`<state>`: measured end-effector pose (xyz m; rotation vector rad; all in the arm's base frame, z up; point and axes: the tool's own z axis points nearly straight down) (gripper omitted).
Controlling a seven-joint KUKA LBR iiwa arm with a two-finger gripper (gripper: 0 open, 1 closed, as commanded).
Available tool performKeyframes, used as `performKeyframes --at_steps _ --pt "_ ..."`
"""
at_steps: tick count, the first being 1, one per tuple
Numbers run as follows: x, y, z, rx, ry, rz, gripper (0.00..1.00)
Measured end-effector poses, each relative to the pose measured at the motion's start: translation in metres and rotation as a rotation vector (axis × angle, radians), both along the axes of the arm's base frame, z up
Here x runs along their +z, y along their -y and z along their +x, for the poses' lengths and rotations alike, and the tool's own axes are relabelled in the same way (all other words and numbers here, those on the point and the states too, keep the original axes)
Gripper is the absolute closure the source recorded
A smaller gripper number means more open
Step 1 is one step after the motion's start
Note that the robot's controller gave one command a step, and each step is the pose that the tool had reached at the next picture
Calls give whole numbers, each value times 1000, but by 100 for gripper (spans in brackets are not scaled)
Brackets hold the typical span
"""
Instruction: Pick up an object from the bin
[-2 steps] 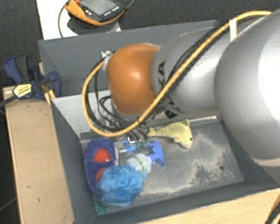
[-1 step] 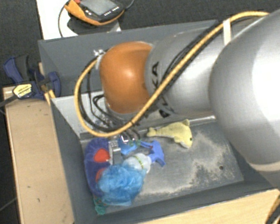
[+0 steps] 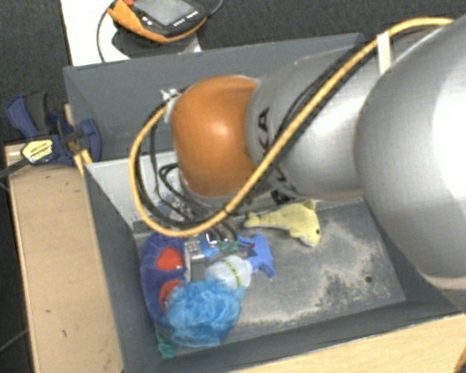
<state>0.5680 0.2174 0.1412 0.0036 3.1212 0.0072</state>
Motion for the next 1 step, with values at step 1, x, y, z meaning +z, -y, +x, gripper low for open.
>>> performKeyframes --at_steps 1 --pt "-4 -7 2 2 3 2 0"
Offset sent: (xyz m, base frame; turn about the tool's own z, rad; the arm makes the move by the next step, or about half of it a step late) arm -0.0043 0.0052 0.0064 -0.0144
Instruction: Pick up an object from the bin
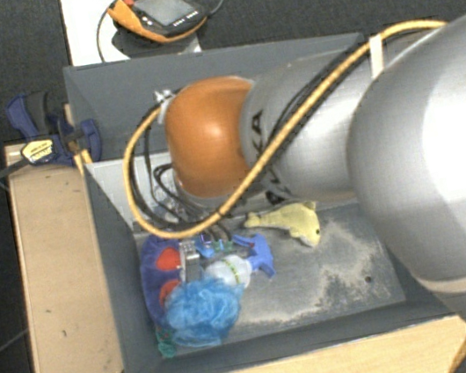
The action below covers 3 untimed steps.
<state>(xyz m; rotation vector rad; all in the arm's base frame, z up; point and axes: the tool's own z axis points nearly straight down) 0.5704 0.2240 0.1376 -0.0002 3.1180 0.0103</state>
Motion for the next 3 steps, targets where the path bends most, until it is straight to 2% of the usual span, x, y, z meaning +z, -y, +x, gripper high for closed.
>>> performKeyframes --at_steps 1,2,3 --pt "9 2 -5 8 -1 -1 0" --pt "12 -13 -22 -4 0 0 0" --pt "13 -5 5 -31 3 1 0"
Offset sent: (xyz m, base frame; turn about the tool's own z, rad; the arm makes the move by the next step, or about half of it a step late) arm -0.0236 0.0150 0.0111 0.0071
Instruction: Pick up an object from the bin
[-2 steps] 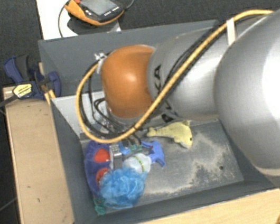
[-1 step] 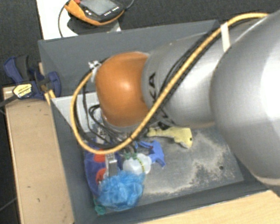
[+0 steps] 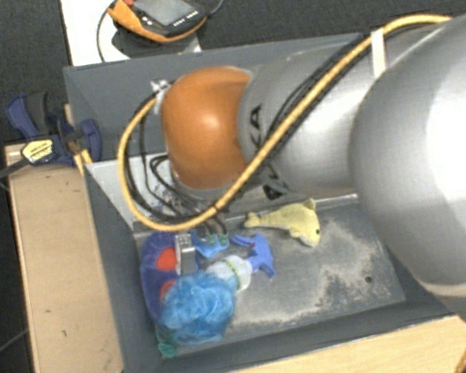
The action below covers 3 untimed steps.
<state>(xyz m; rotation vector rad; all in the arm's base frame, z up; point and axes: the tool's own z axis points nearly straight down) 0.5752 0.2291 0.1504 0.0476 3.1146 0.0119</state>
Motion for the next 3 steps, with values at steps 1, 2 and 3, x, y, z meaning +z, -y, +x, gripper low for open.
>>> performKeyframes --at_steps 1,2,3 --pt "11 12 -10 0 -3 1 100" --pt "11 12 -10 -1 -3 1 100" --pt "-34 1 -39 101 3 0 100"
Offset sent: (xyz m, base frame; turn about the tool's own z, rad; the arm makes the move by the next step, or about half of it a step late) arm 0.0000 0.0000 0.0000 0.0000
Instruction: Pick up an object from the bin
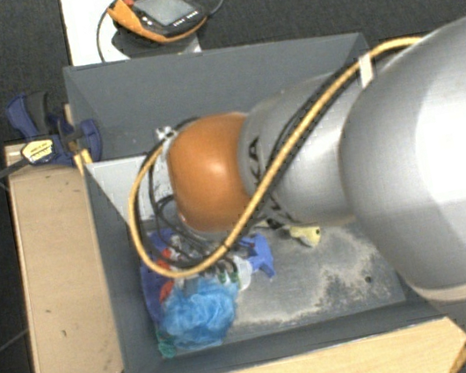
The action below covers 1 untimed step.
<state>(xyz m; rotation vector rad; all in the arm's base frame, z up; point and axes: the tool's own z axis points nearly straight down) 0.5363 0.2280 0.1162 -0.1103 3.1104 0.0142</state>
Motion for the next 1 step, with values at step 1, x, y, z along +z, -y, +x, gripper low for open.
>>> performKeyframes --at_steps 1 --pt "-29 7 1 -72 0 6 100"
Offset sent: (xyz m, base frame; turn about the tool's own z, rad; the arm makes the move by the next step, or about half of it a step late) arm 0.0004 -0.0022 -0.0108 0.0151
